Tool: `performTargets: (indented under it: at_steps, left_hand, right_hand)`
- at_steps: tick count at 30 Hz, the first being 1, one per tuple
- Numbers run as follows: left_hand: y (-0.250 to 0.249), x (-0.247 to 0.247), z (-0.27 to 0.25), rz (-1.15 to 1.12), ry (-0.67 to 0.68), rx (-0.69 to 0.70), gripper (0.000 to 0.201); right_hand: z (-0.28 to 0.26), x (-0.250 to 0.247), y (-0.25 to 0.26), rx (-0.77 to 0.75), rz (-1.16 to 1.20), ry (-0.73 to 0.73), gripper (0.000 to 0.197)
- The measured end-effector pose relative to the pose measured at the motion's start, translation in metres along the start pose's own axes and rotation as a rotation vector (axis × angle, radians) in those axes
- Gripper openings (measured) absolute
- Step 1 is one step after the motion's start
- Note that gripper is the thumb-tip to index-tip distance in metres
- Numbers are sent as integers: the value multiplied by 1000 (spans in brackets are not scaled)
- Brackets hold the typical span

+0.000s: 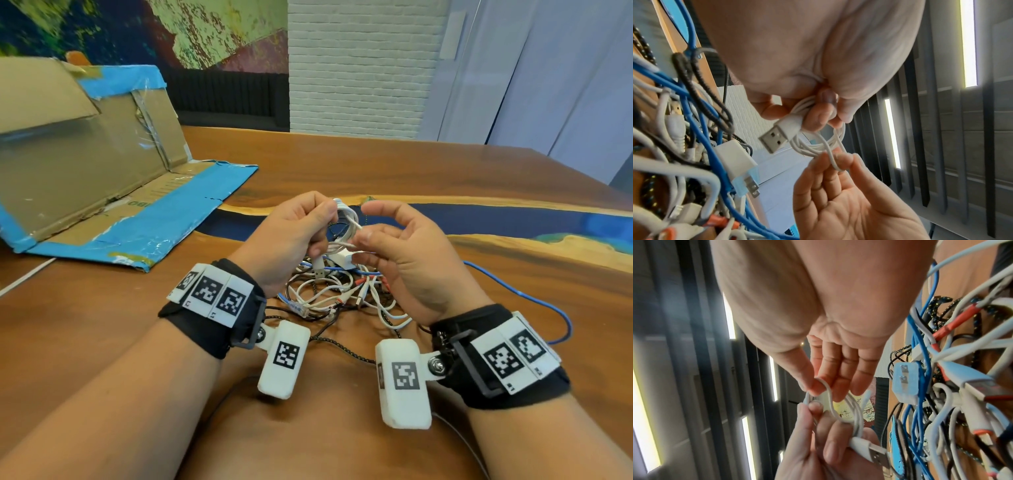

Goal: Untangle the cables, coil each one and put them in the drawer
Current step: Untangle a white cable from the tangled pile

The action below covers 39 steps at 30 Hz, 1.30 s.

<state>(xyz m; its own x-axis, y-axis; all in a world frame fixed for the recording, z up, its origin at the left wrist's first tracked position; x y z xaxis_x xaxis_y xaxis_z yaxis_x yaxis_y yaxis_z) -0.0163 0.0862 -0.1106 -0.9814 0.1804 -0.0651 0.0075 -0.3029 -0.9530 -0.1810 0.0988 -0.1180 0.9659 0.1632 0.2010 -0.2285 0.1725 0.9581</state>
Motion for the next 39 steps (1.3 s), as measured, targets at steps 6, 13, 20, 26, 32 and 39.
performTargets:
  at_steps: [6, 13, 20, 26, 32, 39]
  left_hand:
    - [2, 8, -2, 9, 15, -16, 26]
    - [-8, 7, -4, -177, 8, -33, 29]
    - [-14, 5, -6, -252, 32, -3, 29]
    - [-17, 9, -8, -315, 53, -10, 26]
    - [-9, 9, -5, -257, 4, -10, 25]
    - [-9, 11, -4, -173, -2, 47, 16]
  right_hand:
    - [0, -1, -1, 73, 23, -4, 15]
    - [-1, -5, 11, -156, -263, -29, 14]
    - [-6, -11, 21, -227, -353, 10, 13]
    - [-4, -9, 21, -308, -345, -62, 17]
    - [-4, -2, 4, -116, -48, -59, 18]
    - [-3, 6, 0, -21, 142, -35, 21]
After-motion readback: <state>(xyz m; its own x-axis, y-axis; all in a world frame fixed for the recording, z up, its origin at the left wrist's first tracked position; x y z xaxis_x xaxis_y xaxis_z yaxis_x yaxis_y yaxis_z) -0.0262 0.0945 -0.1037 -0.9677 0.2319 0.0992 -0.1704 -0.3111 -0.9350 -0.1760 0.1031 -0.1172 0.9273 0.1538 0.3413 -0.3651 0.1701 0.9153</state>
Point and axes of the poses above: each hand's wrist, its own z-axis towards the middle knuckle, its own x-axis out of the palm, y = z × x, the point moved 4 cm from there along z, towards the middle knuckle, and after that the axes turned 3 degrees about -y, right-handed, at the moved point
